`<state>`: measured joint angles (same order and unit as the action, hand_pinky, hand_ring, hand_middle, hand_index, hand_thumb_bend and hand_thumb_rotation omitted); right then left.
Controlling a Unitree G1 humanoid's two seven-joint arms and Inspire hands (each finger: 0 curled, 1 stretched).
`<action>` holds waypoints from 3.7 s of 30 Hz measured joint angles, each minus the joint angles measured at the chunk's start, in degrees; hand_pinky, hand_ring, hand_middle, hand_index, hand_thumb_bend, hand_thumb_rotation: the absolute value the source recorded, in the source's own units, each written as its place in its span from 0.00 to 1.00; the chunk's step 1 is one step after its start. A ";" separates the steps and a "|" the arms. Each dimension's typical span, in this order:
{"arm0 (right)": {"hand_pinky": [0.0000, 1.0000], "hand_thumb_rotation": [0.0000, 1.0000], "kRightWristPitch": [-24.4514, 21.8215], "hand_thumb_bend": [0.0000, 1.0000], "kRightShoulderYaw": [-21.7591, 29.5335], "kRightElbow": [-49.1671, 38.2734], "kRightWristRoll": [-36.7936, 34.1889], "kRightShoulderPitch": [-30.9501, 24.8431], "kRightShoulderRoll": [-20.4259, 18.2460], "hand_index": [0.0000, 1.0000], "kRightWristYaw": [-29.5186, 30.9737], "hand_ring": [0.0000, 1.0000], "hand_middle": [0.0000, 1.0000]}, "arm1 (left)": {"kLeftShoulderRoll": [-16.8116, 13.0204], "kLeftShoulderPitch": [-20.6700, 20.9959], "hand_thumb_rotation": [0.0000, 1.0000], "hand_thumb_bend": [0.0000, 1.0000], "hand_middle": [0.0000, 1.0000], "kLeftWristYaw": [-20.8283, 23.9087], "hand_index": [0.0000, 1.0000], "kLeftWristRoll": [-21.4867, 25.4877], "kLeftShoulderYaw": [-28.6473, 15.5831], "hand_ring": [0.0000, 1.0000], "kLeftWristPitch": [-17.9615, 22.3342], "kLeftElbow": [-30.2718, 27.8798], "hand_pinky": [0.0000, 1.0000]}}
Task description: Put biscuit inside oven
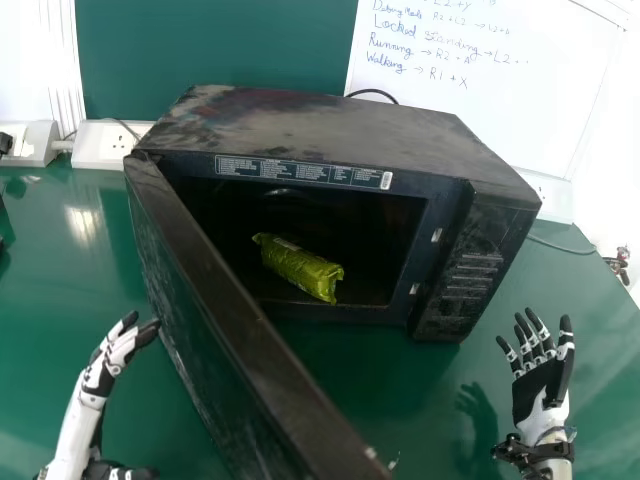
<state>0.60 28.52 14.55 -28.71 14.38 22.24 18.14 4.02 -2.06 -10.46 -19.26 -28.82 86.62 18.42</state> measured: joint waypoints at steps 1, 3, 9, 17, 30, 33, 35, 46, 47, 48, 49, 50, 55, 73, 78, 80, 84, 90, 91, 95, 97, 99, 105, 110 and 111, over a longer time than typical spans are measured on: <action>0.81 0.61 0.00 0.79 0.00 0.00 0.01 0.00 -0.02 0.83 -0.06 0.88 0.86 | 0.03 0.04 0.80 0.75 0.95 0.58 0.96 -0.70 -0.16 0.92 -0.05 -0.63 0.87; 0.80 0.61 0.00 0.78 0.00 0.00 0.01 0.00 -0.11 0.83 -0.22 0.87 0.86 | 0.13 0.11 0.81 0.74 0.96 1.49 0.96 -2.43 -0.86 0.92 -0.35 -1.95 0.87; 0.78 0.60 -0.11 0.78 0.00 0.00 -0.01 0.01 -0.47 0.82 -0.74 0.87 0.85 | 0.08 0.13 0.80 0.74 0.96 4.33 0.95 -5.72 -1.35 0.92 -1.75 -4.71 0.86; 0.75 0.61 -0.26 0.78 -0.02 0.00 -0.02 0.01 -0.87 0.81 -0.94 0.87 0.85 | -1.02 -0.98 0.78 0.76 0.97 7.07 0.95 -8.69 -0.65 0.91 -4.18 -7.38 0.86; 0.77 0.60 -0.26 0.78 0.11 0.00 -0.25 0.01 -1.36 0.81 -0.72 0.87 0.84 | -5.24 -1.57 0.83 0.81 0.92 10.68 0.88 -11.38 3.34 0.86 -9.25 -12.03 0.81; 0.79 0.60 -0.26 0.78 0.11 0.00 -0.24 0.02 -1.43 0.81 -0.72 0.87 0.84 | -6.84 -1.73 0.85 0.83 0.92 10.78 0.88 -11.44 5.17 0.85 -11.90 -14.15 0.80; 0.78 0.61 -0.26 0.77 0.11 0.00 -0.23 0.02 -1.47 0.81 -0.78 0.87 0.84 | -7.75 -2.21 0.85 0.84 0.92 10.79 0.88 -11.42 5.93 0.84 -13.93 -16.00 0.80; 0.78 0.61 -0.26 0.77 0.11 0.01 -0.19 0.07 -1.73 0.82 -0.94 0.89 0.86 | -13.16 -4.03 0.80 0.84 0.91 11.30 0.86 -11.63 10.28 0.83 -21.64 -20.85 0.76; 0.78 0.60 -0.26 0.77 0.11 0.06 -0.20 0.08 -1.74 0.82 -0.93 0.89 0.86 | -13.54 -4.02 0.81 0.84 0.91 11.58 0.86 -11.64 10.50 0.83 -22.00 -20.92 0.76; 0.78 0.60 -0.26 0.78 0.12 0.12 -0.21 0.08 -1.74 0.82 -0.92 0.89 0.86 | -13.90 -4.02 0.81 0.84 0.91 11.83 0.86 -11.64 10.82 0.83 -22.41 -21.05 0.75; 0.78 0.60 -0.26 0.78 0.12 0.17 -0.21 0.09 -1.75 0.82 -0.92 0.88 0.85 | -14.22 -4.00 0.82 0.84 0.90 11.96 0.86 -11.68 11.30 0.82 -22.84 -21.17 0.75; 0.78 0.59 -0.26 0.79 0.12 0.19 -0.22 0.10 -1.76 0.81 -0.93 0.88 0.85 | -14.44 -3.99 0.82 0.84 0.90 12.04 0.86 -11.86 11.62 0.82 -23.14 -21.30 0.75; 0.83 0.61 -0.26 0.76 0.14 0.22 -0.24 0.11 -1.78 0.83 -0.72 0.88 0.85 | -16.22 -4.00 0.82 0.82 0.90 12.16 0.86 -12.10 13.00 0.82 -25.92 -22.78 0.73; 0.91 0.62 -0.01 0.76 0.18 0.44 0.14 0.14 -1.77 0.83 -0.51 0.90 0.88 | -20.73 -1.58 0.74 0.84 0.87 13.03 0.85 -14.93 17.28 0.79 -34.24 -25.69 0.65; 0.92 0.62 0.13 0.77 0.17 0.43 0.27 0.14 -1.79 0.83 -0.64 0.90 0.88 | -21.91 0.06 0.73 0.83 0.86 13.25 0.85 -16.10 18.71 0.77 -36.46 -26.19 0.61; 0.92 0.63 0.14 0.77 0.17 0.43 0.29 0.14 -1.80 0.82 -0.78 0.90 0.88 | -22.53 0.64 0.71 0.84 0.86 13.24 0.85 -16.07 19.06 0.77 -37.53 -26.33 0.60; 0.93 0.63 0.15 0.77 0.16 0.43 0.32 0.14 -1.81 0.82 -0.84 0.91 0.88 | -23.41 1.06 0.70 0.84 0.87 12.92 0.85 -16.03 19.93 0.78 -40.04 -27.34 0.60; 0.92 0.63 0.21 0.77 0.15 0.43 0.75 0.15 -1.88 0.83 -1.52 0.90 0.87 | -25.60 1.50 0.70 0.83 0.87 12.74 0.84 -16.07 21.04 0.78 -42.48 -27.66 0.61; 0.92 0.63 0.22 0.77 0.15 0.43 0.77 0.15 -1.90 0.83 -1.54 0.90 0.87 | -25.98 1.60 0.70 0.82 0.87 12.74 0.84 -16.07 21.19 0.78 -42.68 -27.66 0.61; 0.93 0.62 0.23 0.77 0.16 0.43 0.75 0.16 -2.01 0.82 -1.65 0.90 0.87 | -27.25 2.63 0.73 0.82 0.86 12.55 0.84 -16.22 21.62 0.77 -44.41 -27.75 0.61; 0.94 0.62 0.24 0.78 0.16 0.43 0.75 0.19 -2.08 0.82 -1.68 0.90 0.87 | -27.66 3.18 0.72 0.82 0.86 12.25 0.83 -16.51 22.16 0.77 -45.45 -27.87 0.61; 0.94 0.62 0.23 0.79 0.16 0.43 0.73 0.23 -2.10 0.82 -1.68 0.90 0.87 | -27.95 3.50 0.71 0.81 0.86 12.16 0.84 -16.66 22.90 0.77 -46.27 -27.78 0.61; 0.92 0.62 0.23 0.78 0.16 0.43 0.66 0.24 -2.27 0.82 -1.69 0.90 0.88 | -28.85 4.59 0.74 0.80 0.87 12.59 0.87 -17.97 23.95 0.79 -47.42 -26.81 0.62; 0.93 0.62 0.21 0.78 0.16 0.42 0.57 0.24 -2.47 0.82 -1.91 0.90 0.87 | -29.30 5.38 0.74 0.77 0.89 12.86 0.87 -17.91 24.81 0.80 -47.80 -26.14 0.64; 0.93 0.62 0.21 0.78 0.16 0.42 0.57 0.24 -2.50 0.82 -1.97 0.90 0.87 | -29.33 5.49 0.74 0.77 0.89 12.87 0.88 -17.90 25.06 0.81 -47.81 -25.83 0.65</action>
<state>0.81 28.68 14.97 -28.14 14.62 19.74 16.17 -25.31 3.43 2.41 -37.17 -3.76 38.81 -7.41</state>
